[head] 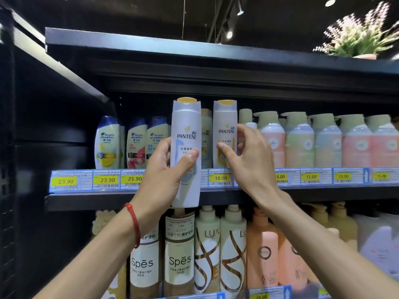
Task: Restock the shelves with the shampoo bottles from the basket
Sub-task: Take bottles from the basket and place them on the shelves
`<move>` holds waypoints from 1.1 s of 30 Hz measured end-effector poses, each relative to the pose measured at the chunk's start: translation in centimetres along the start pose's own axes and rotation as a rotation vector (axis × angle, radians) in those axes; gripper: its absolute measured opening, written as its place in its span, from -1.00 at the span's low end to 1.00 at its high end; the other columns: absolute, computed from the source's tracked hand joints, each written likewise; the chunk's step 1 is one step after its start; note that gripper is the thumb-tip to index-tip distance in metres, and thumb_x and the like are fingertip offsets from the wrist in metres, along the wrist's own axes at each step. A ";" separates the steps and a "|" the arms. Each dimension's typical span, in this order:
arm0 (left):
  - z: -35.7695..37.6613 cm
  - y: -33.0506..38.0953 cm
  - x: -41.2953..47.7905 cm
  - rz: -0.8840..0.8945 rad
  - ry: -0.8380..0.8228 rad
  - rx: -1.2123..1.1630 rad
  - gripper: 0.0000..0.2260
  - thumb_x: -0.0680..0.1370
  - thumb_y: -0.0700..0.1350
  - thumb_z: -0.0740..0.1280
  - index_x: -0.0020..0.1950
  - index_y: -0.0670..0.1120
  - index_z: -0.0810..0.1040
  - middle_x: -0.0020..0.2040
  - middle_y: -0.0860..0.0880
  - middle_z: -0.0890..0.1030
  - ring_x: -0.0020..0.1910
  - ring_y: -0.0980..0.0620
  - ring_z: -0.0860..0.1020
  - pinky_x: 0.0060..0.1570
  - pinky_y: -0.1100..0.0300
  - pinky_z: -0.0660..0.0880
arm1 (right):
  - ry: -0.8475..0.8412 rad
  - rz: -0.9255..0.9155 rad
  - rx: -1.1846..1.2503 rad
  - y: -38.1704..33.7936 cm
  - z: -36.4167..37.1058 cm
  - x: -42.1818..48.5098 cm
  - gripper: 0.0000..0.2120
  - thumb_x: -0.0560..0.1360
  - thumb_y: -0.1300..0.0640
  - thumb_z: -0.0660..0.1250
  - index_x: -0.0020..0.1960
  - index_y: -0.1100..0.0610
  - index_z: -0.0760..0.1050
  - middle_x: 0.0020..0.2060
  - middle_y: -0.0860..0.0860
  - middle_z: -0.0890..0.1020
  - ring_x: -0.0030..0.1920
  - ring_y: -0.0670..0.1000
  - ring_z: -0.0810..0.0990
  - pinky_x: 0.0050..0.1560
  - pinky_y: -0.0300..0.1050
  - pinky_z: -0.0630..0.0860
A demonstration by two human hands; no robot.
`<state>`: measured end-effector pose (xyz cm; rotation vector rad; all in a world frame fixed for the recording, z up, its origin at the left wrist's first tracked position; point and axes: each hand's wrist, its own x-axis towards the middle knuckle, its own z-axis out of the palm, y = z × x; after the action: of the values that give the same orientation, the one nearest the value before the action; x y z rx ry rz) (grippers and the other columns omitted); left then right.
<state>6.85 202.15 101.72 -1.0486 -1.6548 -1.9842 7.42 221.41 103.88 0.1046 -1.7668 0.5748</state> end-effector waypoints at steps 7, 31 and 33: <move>-0.2 -0.3 0.4 -0.028 -0.010 -0.058 -0.73 0.59 -0.04 0.39 0.28 -0.03 0.54 0.07 -0.01 0.72 -0.05 0.09 0.71 -0.20 0.29 0.60 | 0.029 -0.025 -0.069 -0.1 0.7 -0.2 -0.57 0.57 -0.07 0.44 0.37 0.06 0.50 0.10 0.01 0.56 0.06 0.04 0.57 0.03 -0.06 0.51; -1.0 -0.9 0.7 -0.019 -0.067 -0.094 -0.74 0.57 -0.05 0.39 0.25 -0.04 0.56 0.04 -0.05 0.72 -0.08 0.05 0.71 -0.19 0.23 0.62 | -0.048 0.000 -0.156 0.1 1.2 -0.6 -0.48 0.68 -0.03 0.31 0.56 0.14 0.32 0.32 0.10 0.43 0.26 0.14 0.49 0.15 -0.09 0.36; -0.9 -0.9 0.7 -0.015 -0.066 -0.085 -0.71 0.56 -0.03 0.40 0.25 -0.04 0.56 0.04 -0.03 0.72 -0.08 0.07 0.70 -0.19 0.23 0.62 | -0.050 -0.020 -0.140 0.4 1.2 -0.9 -0.51 0.67 0.03 0.31 0.55 0.13 0.34 0.31 0.09 0.44 0.25 0.12 0.49 0.07 -0.20 0.29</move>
<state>5.47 201.63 101.54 -1.1467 -1.6288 -2.0663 6.53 221.01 102.71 0.0391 -1.8471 0.4358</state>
